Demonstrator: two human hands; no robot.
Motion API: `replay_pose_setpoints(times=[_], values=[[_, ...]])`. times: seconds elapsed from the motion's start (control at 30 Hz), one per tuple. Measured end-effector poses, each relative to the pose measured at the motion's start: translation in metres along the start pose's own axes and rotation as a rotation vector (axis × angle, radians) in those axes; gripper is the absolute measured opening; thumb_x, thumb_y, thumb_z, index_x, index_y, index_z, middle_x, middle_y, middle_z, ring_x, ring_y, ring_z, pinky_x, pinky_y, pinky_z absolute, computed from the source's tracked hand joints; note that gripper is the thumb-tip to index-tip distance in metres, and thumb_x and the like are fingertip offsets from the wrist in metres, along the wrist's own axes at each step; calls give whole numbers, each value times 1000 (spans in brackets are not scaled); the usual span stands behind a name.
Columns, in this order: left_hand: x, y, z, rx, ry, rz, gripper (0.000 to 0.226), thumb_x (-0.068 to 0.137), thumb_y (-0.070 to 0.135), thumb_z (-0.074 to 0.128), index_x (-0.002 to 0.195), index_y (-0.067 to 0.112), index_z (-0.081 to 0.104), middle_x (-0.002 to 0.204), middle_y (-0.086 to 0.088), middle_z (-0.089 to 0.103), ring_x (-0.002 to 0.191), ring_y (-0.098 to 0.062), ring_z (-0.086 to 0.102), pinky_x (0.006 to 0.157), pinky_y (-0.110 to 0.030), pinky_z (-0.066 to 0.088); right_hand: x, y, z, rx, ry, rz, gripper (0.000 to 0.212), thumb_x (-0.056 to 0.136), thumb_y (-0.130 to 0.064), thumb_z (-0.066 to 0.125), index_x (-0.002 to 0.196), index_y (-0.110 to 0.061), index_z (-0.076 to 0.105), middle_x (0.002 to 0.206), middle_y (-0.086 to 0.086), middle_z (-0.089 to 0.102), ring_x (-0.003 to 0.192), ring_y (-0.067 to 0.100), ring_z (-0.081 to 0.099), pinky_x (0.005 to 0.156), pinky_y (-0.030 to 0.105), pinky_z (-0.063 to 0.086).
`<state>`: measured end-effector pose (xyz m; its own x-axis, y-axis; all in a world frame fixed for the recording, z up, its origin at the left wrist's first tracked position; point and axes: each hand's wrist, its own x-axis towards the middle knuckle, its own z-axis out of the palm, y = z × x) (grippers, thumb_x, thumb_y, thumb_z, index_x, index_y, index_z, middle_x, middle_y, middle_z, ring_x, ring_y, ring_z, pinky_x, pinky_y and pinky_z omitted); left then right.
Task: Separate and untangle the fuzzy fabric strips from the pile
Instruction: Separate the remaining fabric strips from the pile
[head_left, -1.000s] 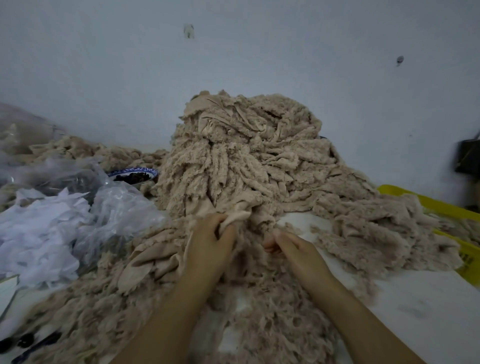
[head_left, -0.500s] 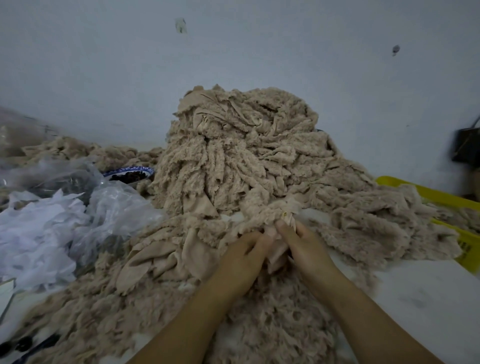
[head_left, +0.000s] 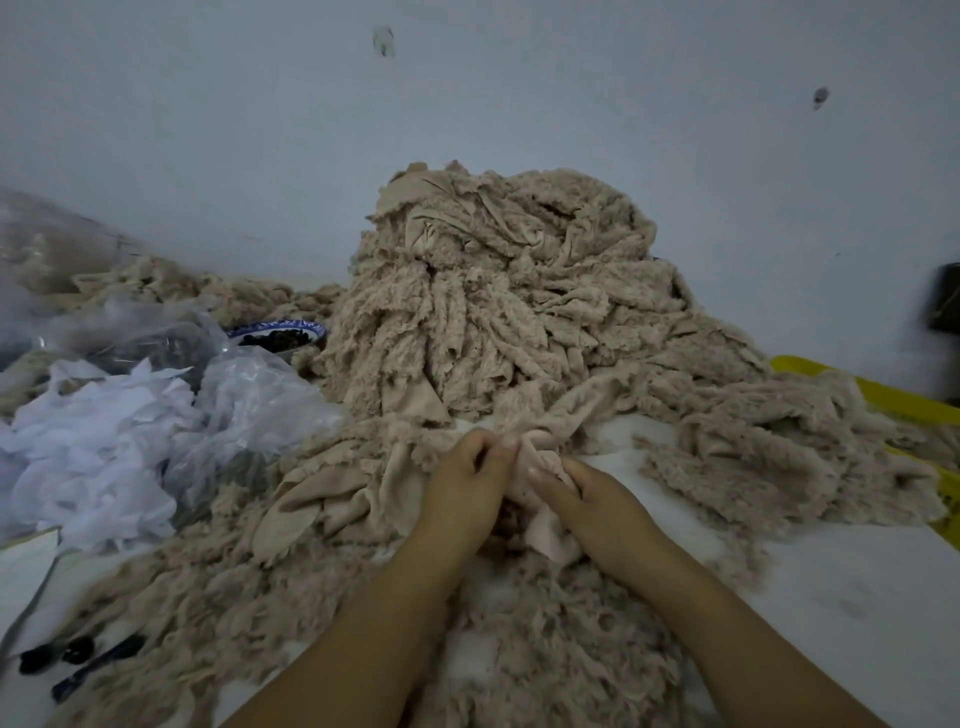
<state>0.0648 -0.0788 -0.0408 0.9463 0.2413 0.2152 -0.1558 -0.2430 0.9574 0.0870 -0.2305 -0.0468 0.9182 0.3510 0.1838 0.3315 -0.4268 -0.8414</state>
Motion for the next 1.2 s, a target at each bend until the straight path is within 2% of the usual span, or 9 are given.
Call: replay_pose_setpoints(times=[0.13, 0.3, 0.5, 0.67, 0.8, 0.9, 1.0, 1.1, 1.2], values=[[8, 0, -11, -473, 182, -216, 24, 101, 32, 55, 93, 14, 69, 93, -8, 73, 86, -22, 68, 80, -39, 54, -1, -3, -3, 43, 51, 20, 46, 80, -77, 35, 54, -39, 38, 54, -17, 45, 51, -1, 42, 52, 10, 35], [20, -6, -29, -801, 297, -301, 41, 108, 30, 39, 74, 11, 53, 42, 1, 47, 35, -7, 34, 38, -18, 30, 2, 3, -15, 214, 254, 119, 48, 91, -69, 38, 57, -37, 49, 49, -18, 42, 47, 0, 40, 51, 17, 34], [25, -7, -39, -1207, 331, -385, 22, 107, 28, 41, 95, 12, 51, 46, 4, 38, 32, -4, 29, 31, -15, 27, 6, 12, -24, 491, 321, 189, 39, 100, -48, 46, 94, -12, 61, 70, -9, 46, 62, 5, 42, 65, 25, 36], [26, -1, -50, -1430, 435, -403, 15, 106, 12, 43, 106, 5, 56, 75, -5, 61, 56, -6, 56, 42, -13, 46, 11, 11, -29, 782, 418, 208, 46, 102, -43, 45, 140, -17, 50, 132, -7, 55, 118, 12, 55, 105, 36, 44], [28, -2, -59, -1583, 455, -340, 31, 106, 11, 43, 131, -5, 50, 102, -19, 67, 86, -21, 69, 60, -25, 60, 11, 14, -45, 981, 596, 211, 40, 105, -34, 43, 142, -19, 46, 99, -12, 59, 100, 13, 63, 99, 37, 48], [28, 1, -43, -1407, 298, -308, 40, 107, 19, 43, 141, -1, 43, 131, -21, 59, 110, -25, 65, 78, -32, 61, 11, 12, -44, 1001, 568, 213, 26, 104, -33, 45, 125, -22, 57, 100, -11, 67, 90, 9, 67, 89, 33, 53], [16, 7, -19, -788, 134, -259, 52, 106, 33, 43, 152, 15, 31, 151, -6, 42, 124, -13, 54, 99, -27, 46, 13, 10, -34, 944, 454, 206, 16, 104, -35, 46, 106, -27, 60, 91, -9, 76, 91, 10, 73, 82, 33, 57], [-3, 12, -2, 53, 203, 24, 35, 97, 51, 50, 130, 40, 48, 131, 19, 51, 93, 13, 51, 73, -10, 39, 11, 7, -26, 863, 388, 222, 41, 101, -44, 49, 132, -19, 57, 127, 2, 66, 119, 21, 62, 104, 45, 48], [-16, 20, 12, 108, -8, 256, 20, 86, 61, 52, 93, 44, 58, 101, 20, 60, 90, 9, 57, 70, -5, 43, 11, 6, -16, 677, 331, 189, 30, 97, -54, 48, 115, -37, 66, 114, 3, 72, 105, 23, 69, 91, 47, 55]])
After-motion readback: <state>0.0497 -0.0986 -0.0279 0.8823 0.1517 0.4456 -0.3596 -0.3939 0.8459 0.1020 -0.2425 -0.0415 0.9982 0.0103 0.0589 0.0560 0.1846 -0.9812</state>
